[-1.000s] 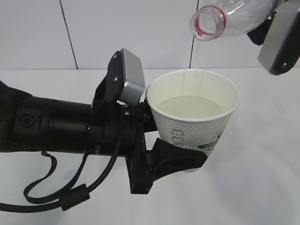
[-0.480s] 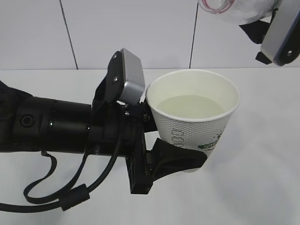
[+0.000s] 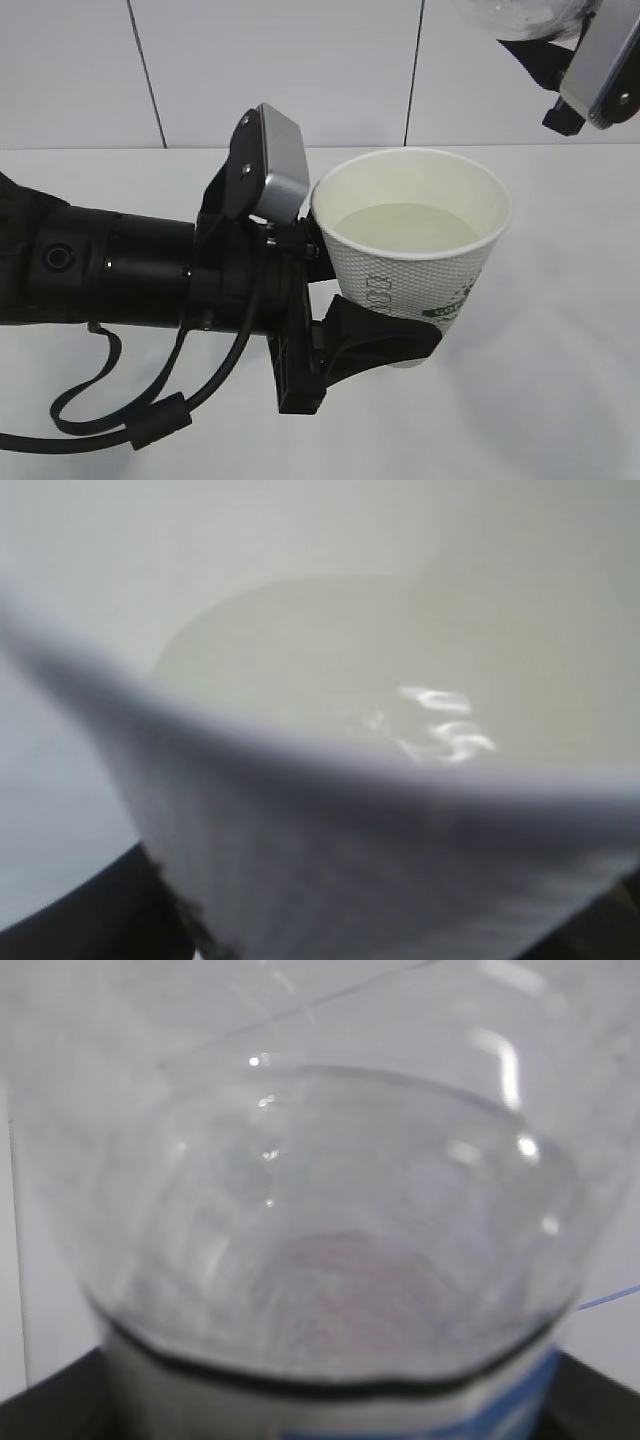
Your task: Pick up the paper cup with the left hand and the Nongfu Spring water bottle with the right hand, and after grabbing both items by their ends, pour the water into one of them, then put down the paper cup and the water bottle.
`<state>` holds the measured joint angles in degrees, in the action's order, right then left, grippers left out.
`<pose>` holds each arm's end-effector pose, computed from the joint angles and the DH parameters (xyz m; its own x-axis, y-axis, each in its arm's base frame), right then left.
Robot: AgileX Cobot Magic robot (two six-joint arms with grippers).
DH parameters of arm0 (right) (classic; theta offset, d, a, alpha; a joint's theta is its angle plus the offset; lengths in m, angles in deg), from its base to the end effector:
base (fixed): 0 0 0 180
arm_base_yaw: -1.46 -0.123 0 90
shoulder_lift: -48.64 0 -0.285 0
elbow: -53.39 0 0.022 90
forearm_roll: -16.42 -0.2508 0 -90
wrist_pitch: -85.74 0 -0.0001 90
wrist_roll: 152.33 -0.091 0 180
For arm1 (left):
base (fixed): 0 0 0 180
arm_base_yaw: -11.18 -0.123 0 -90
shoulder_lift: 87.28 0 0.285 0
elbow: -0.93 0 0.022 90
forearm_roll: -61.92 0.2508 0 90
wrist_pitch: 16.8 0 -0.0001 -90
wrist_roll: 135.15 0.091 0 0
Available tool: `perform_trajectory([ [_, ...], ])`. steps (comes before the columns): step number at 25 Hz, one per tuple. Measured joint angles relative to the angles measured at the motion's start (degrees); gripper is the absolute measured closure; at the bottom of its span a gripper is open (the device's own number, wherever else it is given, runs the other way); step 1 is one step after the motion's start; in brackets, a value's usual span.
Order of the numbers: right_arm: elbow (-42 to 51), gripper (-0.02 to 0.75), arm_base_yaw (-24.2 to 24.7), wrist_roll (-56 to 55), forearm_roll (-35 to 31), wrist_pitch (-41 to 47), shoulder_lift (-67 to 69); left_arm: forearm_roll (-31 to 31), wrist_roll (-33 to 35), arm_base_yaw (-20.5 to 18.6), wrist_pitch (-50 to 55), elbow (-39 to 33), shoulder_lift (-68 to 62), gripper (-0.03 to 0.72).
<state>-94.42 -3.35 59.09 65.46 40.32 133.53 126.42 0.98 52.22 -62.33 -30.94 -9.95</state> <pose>0.2791 0.0726 0.3210 0.6063 -0.7459 -0.2758 -0.0954 0.2761 -0.9564 0.2043 -0.2554 0.2160 -0.0660 0.2662 -0.9617 0.9910 0.1297 -0.0321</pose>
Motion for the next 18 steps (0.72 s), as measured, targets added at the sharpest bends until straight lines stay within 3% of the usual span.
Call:
perform_trajectory([
  [7, 0.0, 0.245, 0.0, -0.39, 0.0, 0.0, 0.0, 0.0, 0.0, 0.0, 0.0, 0.0, 0.0, 0.179],
  [18, 0.0, 0.245, 0.0, -9.73, -0.03, 0.0, 0.61, 0.0, 0.0, 0.0, 0.0, 0.0, 0.0, 0.179],
])
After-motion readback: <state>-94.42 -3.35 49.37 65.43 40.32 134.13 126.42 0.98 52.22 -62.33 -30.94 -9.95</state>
